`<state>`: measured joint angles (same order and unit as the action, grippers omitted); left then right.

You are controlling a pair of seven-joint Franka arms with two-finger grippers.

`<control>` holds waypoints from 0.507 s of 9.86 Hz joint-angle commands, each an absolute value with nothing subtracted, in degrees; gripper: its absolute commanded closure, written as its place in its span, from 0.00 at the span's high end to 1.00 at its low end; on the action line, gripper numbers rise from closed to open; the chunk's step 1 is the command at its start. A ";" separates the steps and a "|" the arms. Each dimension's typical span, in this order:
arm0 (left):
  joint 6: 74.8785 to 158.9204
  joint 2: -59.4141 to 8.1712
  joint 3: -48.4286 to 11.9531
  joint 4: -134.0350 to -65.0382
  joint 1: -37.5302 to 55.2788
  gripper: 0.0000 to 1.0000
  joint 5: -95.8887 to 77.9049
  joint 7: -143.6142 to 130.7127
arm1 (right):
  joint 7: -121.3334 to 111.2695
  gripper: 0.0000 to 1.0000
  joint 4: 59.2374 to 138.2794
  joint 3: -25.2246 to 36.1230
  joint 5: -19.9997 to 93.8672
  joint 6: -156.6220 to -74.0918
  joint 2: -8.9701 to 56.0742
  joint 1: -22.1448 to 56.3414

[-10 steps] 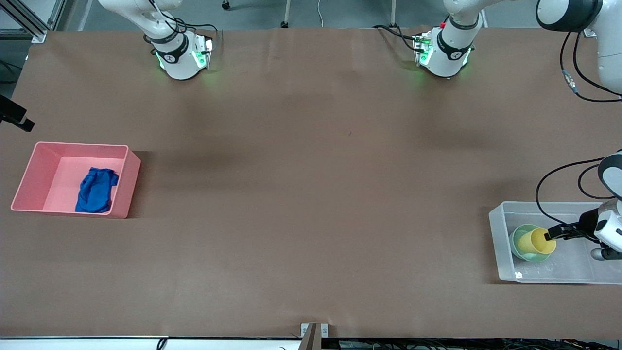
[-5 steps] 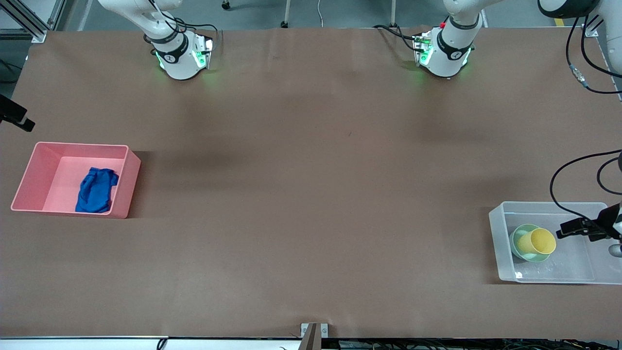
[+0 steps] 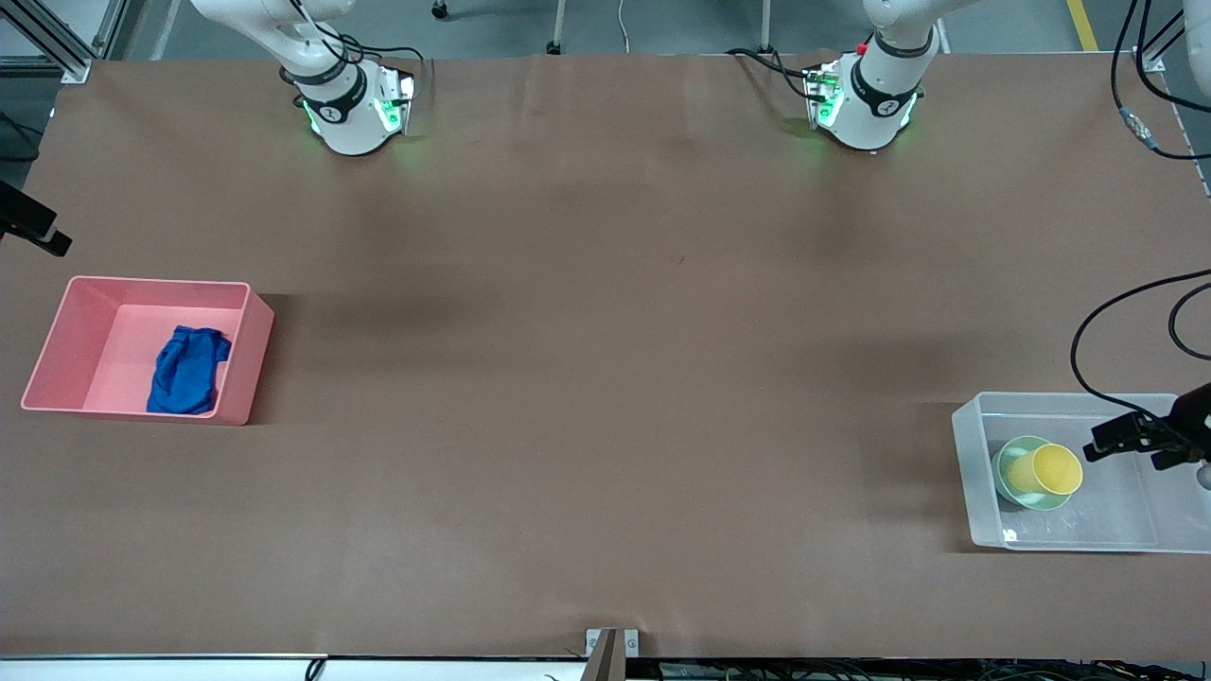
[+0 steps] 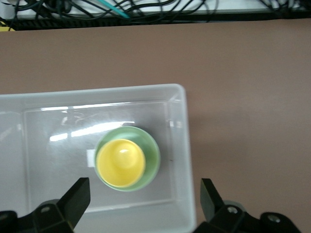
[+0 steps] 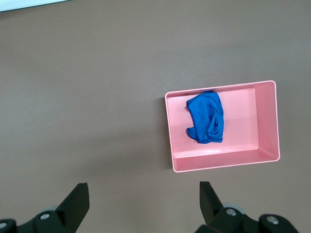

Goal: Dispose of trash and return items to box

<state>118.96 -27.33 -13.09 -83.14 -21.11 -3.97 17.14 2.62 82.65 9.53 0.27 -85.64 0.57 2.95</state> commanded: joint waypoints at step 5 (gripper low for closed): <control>110.40 -18.73 -18.98 -87.54 -21.27 1.00 -2.64 8.10 | 2.11 1.00 83.14 10.11 -0.26 -85.87 -0.26 3.78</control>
